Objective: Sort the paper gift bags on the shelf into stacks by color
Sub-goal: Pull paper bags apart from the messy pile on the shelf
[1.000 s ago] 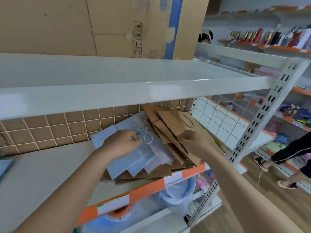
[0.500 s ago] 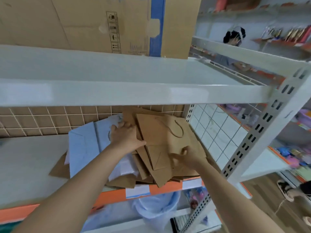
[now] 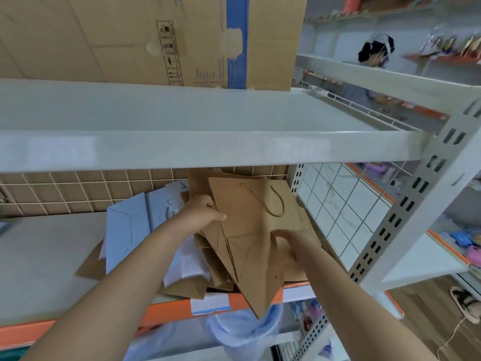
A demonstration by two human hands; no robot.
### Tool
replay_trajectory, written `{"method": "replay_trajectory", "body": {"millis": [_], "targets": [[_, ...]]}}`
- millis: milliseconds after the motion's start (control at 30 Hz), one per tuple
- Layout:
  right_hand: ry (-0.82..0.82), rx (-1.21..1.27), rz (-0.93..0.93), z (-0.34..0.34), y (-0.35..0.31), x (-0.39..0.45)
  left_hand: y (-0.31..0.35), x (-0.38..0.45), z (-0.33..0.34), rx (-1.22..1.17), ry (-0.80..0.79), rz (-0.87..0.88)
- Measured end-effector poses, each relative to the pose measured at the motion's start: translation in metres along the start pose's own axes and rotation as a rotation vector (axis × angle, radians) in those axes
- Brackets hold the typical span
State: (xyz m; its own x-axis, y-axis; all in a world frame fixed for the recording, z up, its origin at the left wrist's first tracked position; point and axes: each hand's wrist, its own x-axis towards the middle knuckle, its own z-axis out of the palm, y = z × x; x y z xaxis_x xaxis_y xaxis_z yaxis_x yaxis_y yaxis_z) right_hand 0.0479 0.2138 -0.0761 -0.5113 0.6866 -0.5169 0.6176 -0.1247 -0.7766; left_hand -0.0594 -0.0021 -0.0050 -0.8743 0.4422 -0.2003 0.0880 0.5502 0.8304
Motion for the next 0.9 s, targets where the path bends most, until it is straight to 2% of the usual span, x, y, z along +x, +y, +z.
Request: {"method": "replay_trajectory", "body": {"millis": [67,167,267,333,433,467,567,633,800,900], "targets": [[-0.012,0.016,0.032,0.000,0.002,0.002,-0.002,0.000,-0.009,-0.248,0.067,-0.031],[0.038,-0.023,-0.026,0.001,0.003,-0.001,-0.010,0.003,-0.025,-0.553,0.300,-0.089],[0.122,-0.485,-0.173,0.004,0.003,-0.006,-0.014,0.002,-0.034,-0.875,0.373,-0.097],[0.125,-0.642,-0.189,0.007,0.002,-0.007,-0.014,-0.002,-0.029,-0.876,0.261,-0.061],[0.040,-0.613,-0.221,0.005,0.001,-0.001,-0.012,-0.011,-0.010,-0.784,-0.012,-0.088],[0.009,-0.572,-0.238,0.001,0.001,0.003,-0.011,-0.012,-0.005,-0.772,-0.035,-0.113],[0.006,-0.323,-0.333,-0.008,0.001,0.009,-0.014,-0.006,-0.004,-0.673,0.129,-0.070],[0.044,-0.268,-0.381,-0.009,0.000,0.009,-0.017,-0.003,-0.011,-0.656,0.215,-0.015],[0.196,-0.300,-0.316,-0.003,0.001,0.011,-0.033,-0.002,-0.032,-0.695,0.215,-0.011],[0.100,-0.101,-0.317,-0.001,0.005,0.018,-0.040,-0.001,-0.035,-0.713,0.247,-0.021]]}}
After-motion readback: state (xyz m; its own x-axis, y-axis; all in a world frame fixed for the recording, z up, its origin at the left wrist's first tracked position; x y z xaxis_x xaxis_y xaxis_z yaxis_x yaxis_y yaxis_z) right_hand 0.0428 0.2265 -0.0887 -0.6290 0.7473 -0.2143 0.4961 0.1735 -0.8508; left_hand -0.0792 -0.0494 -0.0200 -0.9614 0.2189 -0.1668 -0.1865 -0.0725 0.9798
